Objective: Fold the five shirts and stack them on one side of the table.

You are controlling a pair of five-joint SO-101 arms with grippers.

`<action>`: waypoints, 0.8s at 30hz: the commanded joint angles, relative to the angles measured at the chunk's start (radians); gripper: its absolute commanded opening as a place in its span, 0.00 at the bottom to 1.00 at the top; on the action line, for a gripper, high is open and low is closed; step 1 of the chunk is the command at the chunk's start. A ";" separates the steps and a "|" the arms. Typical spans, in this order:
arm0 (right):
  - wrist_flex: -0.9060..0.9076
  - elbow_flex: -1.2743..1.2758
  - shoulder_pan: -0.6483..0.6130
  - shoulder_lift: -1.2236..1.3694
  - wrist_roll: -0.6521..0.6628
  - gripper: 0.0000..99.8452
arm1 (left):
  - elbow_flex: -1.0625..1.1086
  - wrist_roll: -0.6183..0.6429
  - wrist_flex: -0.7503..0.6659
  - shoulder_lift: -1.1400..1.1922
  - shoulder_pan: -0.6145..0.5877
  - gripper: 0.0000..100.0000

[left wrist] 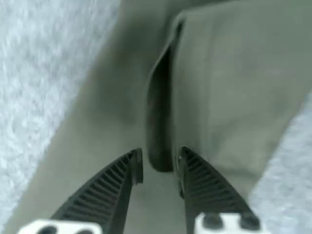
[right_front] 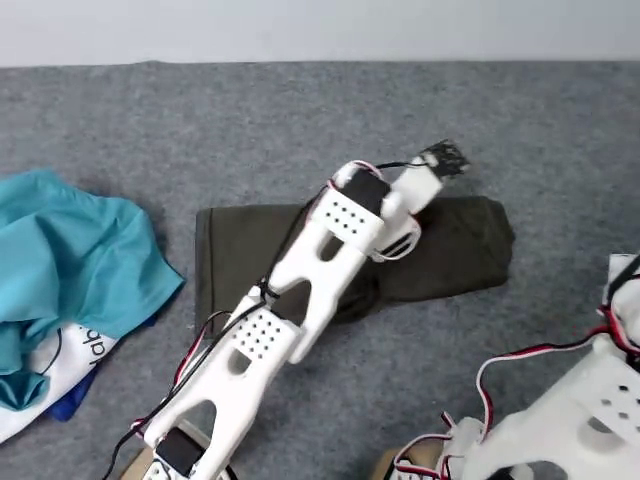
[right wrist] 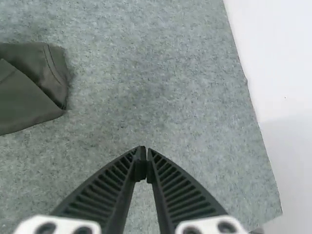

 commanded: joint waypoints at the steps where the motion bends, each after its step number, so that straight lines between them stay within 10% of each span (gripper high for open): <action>1: 0.035 -0.006 0.012 -0.019 0.011 0.01 | -0.013 -0.037 -0.015 0.011 -0.071 0.13; 24: 0.033 0.094 -0.048 -0.010 0.009 0.01 | -0.148 -0.003 0.048 -0.153 -0.204 0.03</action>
